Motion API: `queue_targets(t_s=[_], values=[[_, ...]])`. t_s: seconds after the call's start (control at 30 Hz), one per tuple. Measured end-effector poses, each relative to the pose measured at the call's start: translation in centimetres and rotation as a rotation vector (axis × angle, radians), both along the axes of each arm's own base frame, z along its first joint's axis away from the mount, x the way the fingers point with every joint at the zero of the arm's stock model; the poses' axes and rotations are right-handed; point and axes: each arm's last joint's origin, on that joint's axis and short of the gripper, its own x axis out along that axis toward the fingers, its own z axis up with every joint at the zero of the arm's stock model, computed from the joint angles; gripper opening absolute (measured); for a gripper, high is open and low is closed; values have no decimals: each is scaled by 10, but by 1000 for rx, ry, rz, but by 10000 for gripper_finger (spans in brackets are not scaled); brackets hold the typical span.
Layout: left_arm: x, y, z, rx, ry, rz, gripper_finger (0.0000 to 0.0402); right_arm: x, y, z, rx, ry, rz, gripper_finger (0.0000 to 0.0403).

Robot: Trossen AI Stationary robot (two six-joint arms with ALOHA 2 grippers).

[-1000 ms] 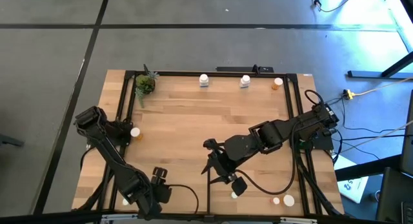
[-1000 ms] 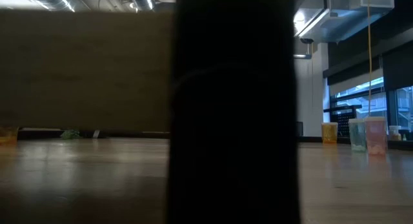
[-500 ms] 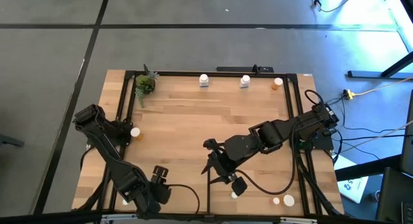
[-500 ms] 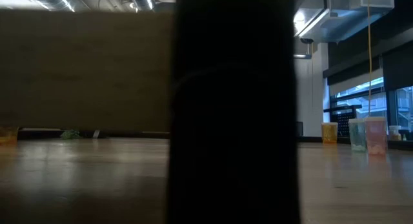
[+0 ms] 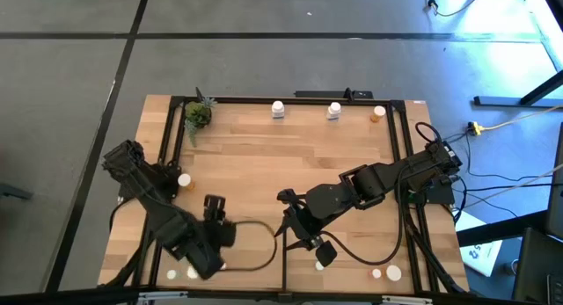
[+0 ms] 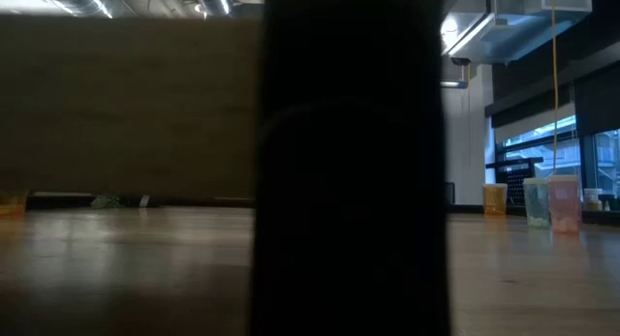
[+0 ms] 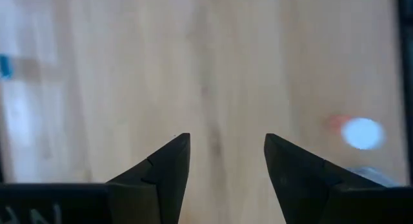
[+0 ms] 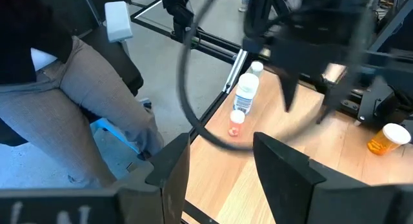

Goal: Pick and place medicine bottles onto shelf by color
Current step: Put the bottom right orange pill bottle on the shelf

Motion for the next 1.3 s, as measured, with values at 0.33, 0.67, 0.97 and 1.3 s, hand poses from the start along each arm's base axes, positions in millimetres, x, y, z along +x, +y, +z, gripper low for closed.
queue_targets(t_s=[0.33, 0.67, 0.97, 1.3], values=[[-13, 62, 23, 72, -18, 113, 192, 0, 0, 0, 0, -2, 0, 173], [-67, 122, 45, 10, -249, 243, 192, -4, -37, 13, 150, 93, -380, 173], [-86, 139, 31, -77, -359, 278, 192, -44, -98, 28, 321, 288, -930, 173], [-85, 138, 18, -66, -339, 276, 192, -93, -74, 8, 380, 803, -1107, 173]])
